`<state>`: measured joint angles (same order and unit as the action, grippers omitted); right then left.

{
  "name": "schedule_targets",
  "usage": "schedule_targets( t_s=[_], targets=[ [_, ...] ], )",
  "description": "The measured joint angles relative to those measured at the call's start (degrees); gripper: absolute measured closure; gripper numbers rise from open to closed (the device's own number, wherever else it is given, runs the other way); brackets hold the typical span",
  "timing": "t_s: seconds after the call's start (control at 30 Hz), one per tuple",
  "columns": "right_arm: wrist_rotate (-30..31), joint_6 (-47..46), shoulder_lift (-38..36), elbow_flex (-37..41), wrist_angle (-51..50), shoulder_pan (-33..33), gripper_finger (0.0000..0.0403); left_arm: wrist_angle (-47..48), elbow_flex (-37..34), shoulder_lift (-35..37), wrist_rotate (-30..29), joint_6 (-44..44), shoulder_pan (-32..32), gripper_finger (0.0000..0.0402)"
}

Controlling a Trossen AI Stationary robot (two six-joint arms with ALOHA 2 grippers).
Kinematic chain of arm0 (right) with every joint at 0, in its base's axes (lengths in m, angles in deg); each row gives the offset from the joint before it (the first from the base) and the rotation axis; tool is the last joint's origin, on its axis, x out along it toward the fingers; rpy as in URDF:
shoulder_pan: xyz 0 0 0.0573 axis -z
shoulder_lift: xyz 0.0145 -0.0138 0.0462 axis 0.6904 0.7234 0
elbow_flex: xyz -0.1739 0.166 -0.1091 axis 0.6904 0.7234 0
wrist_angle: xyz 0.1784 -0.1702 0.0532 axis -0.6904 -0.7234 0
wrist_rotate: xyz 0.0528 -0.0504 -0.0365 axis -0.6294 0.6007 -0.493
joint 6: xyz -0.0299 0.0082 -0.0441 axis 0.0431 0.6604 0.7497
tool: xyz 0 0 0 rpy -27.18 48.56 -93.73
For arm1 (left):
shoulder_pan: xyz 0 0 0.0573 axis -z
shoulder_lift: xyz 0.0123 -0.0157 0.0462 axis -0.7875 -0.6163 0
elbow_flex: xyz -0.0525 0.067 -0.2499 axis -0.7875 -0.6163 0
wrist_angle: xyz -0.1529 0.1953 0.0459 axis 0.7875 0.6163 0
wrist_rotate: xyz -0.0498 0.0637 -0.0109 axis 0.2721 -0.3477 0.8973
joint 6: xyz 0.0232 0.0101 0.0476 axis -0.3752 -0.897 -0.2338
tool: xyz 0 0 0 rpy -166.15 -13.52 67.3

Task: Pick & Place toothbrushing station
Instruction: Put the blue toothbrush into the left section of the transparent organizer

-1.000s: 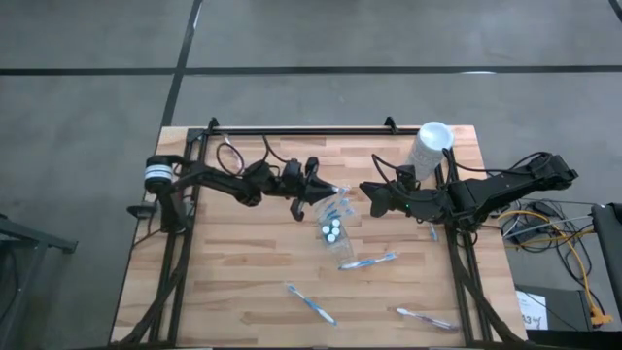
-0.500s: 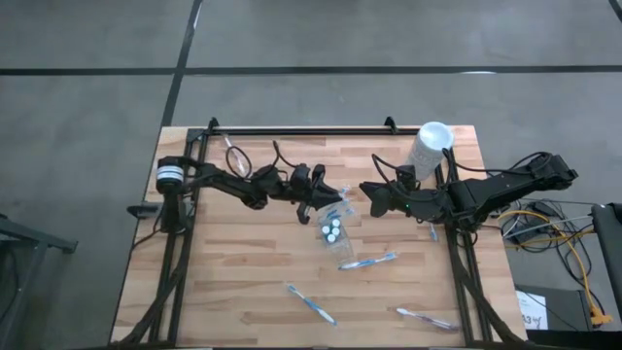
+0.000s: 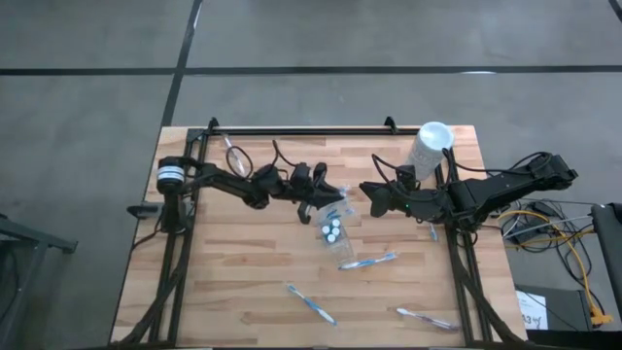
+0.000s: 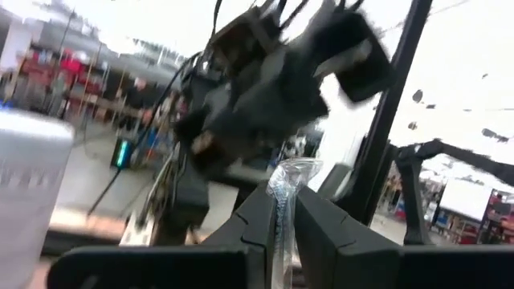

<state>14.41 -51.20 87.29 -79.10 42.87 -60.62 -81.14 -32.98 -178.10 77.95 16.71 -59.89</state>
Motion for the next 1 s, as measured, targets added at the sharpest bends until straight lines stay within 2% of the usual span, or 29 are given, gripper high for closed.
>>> schedule_targets(
  t_s=[0.1, 0.33, 0.67, 0.9, 1.0],
  targets=[
    [0.0, 0.0, 0.0, 0.0, 0.0, 0.0, 0.0305, 0.3, 1.4, 0.1, 0.0, 0.0, -0.1, 0.0362],
    [0.0, -0.1, 0.0, 0.0, 0.0, 0.0, 0.0305, 10.6, 2.2, -0.1, -0.2, -3.5, -0.1, 0.0362],
    [0.0, 0.0, 0.0, 0.0, 0.0, 0.0, 0.0305, 12.3, 2.1, -0.1, -0.3, -4.2, -0.1, 0.0362],
    [0.0, -0.1, 0.0, 0.0, 0.0, 0.0, 0.0305, 19.8, 2.0, -0.1, -0.2, -3.4, -0.1, 0.0362],
    [0.0, -0.1, 0.0, 0.0, 0.0, 0.0, 0.0305, 20.0, 2.0, -0.1, -0.1, -2.5, -0.1, 0.0362]
  ],
)
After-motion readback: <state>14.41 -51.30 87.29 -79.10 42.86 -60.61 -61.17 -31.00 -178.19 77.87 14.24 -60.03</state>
